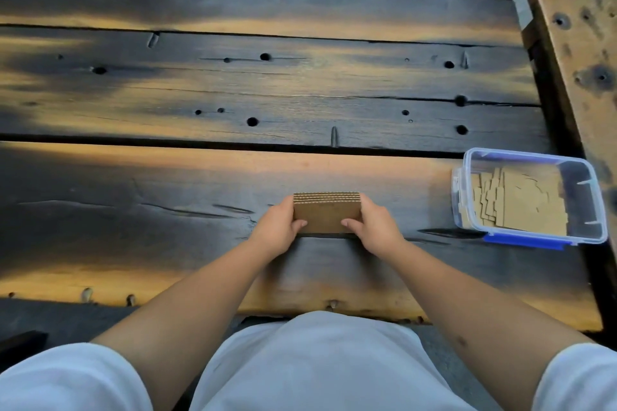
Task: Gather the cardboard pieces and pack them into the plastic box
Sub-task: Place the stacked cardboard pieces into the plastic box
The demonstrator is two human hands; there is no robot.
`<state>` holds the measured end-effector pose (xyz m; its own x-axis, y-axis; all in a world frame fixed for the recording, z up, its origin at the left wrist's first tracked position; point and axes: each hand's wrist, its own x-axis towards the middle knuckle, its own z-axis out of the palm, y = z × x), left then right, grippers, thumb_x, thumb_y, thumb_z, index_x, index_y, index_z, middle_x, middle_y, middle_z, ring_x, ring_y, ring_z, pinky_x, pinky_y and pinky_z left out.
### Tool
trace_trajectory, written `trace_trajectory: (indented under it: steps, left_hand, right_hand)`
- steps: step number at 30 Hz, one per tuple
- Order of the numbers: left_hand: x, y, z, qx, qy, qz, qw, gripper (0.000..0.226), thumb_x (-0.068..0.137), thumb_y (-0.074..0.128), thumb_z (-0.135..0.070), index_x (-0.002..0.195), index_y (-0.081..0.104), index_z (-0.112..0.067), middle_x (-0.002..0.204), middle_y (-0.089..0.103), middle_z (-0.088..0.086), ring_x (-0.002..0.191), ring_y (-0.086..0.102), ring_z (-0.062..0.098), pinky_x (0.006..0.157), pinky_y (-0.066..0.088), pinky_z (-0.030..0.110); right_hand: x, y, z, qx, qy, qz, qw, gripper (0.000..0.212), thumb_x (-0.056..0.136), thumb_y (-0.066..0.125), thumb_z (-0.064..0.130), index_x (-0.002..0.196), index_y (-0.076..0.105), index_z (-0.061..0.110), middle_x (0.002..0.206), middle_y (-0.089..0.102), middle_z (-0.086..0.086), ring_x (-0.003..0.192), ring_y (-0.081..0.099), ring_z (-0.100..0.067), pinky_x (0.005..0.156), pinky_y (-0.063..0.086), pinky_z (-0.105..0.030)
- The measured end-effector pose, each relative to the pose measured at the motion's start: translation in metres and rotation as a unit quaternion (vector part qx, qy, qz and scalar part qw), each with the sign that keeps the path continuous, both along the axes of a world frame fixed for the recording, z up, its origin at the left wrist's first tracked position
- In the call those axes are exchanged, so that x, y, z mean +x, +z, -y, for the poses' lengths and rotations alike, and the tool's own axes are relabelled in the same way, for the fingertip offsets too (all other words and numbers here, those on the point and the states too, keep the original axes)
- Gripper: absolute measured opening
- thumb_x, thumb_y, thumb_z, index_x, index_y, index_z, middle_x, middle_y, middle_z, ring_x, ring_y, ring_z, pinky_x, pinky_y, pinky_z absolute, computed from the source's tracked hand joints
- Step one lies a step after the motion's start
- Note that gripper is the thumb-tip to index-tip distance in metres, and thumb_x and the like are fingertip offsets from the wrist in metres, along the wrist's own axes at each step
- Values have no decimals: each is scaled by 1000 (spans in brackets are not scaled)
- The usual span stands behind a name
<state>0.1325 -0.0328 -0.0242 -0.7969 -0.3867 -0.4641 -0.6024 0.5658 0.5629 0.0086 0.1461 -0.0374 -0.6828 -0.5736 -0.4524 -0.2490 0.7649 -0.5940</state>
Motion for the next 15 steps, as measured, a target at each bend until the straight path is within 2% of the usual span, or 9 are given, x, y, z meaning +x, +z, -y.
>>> trace_trajectory:
  steps: [3,5,7,9,12,15]
  left_hand:
    - [5,7,11,26,29,-2,999,28,87,66,-27,104,50,-13,101,63,4,95,59,27,76,46,34]
    - [10,15,18,61,70,-9,996,25,85,70,-28,99,53,-17,93,61,-2,88,57,19,71,40,28]
    - [13,22,23,92,97,-18,991,23,84,71,-25,98,54,-18,88,60,-1,83,55,18,68,39,27]
    - [18,30,23,152,128,-37,979,23,86,70,-18,104,57,-13,97,65,6,86,59,18,69,45,25]
    - [26,42,19,274,187,-78,940,23,90,63,-8,111,55,-5,110,66,13,93,64,20,73,54,21]
    - [35,49,15,298,218,-86,925,26,90,63,-10,115,55,-5,110,66,11,97,65,22,78,56,30]
  right_hand:
    - [-2,8,-1,-39,-27,40,998,32,83,73,32,101,47,25,84,64,3,78,61,-20,67,47,-36]
    - [0,16,2,-97,-81,109,986,36,82,76,25,107,49,27,95,67,2,87,64,-17,77,52,-38]
    - [2,23,7,-137,-120,161,970,28,83,75,17,101,55,24,101,68,-3,94,66,-21,86,55,-44]
    - [7,30,10,-157,-136,180,961,22,84,73,15,94,57,26,99,68,0,93,67,-20,85,56,-42]
    - [14,45,14,-182,-155,216,947,18,86,70,12,94,58,22,101,69,-3,96,67,-23,83,56,-38]
    - [20,57,18,-186,-164,229,941,18,87,68,6,95,57,18,102,68,-9,92,66,-24,85,55,-40]
